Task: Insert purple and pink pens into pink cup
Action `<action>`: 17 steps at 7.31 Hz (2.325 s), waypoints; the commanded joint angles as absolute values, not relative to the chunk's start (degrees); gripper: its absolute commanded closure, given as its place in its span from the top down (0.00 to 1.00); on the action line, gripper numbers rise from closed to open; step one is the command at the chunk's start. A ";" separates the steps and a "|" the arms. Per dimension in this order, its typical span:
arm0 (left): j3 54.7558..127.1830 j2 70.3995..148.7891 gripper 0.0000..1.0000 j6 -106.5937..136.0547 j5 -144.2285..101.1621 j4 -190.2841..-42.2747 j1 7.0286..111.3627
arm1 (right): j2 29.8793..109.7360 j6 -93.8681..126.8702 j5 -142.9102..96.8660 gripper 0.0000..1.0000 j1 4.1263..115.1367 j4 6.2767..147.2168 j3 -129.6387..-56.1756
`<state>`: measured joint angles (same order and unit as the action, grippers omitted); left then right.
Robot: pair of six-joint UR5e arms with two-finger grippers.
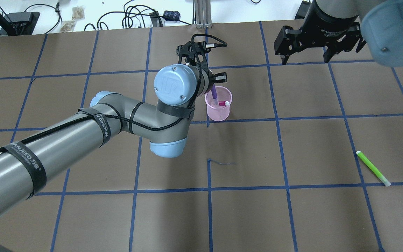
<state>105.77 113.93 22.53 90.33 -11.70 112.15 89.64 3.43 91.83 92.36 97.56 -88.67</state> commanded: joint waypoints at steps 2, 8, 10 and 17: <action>104.95 112.78 1.00 22.15 90.09 -14.13 111.63 | 89.56 3.43 91.85 1.00 92.37 97.56 -88.68; 88.35 98.21 1.00 -4.50 90.86 -73.29 94.28 | 89.56 3.43 91.50 1.00 92.37 97.56 -88.68; 85.53 91.61 1.00 -12.81 91.14 -87.48 85.37 | 89.56 3.43 91.41 1.00 92.37 97.47 -88.68; 86.22 89.65 1.00 -3.17 89.38 -87.71 87.45 | 89.56 3.60 91.23 1.00 92.20 97.47 -88.07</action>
<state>86.20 89.90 -4.15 89.31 -87.48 86.67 89.56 3.53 91.24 92.22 97.48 -88.09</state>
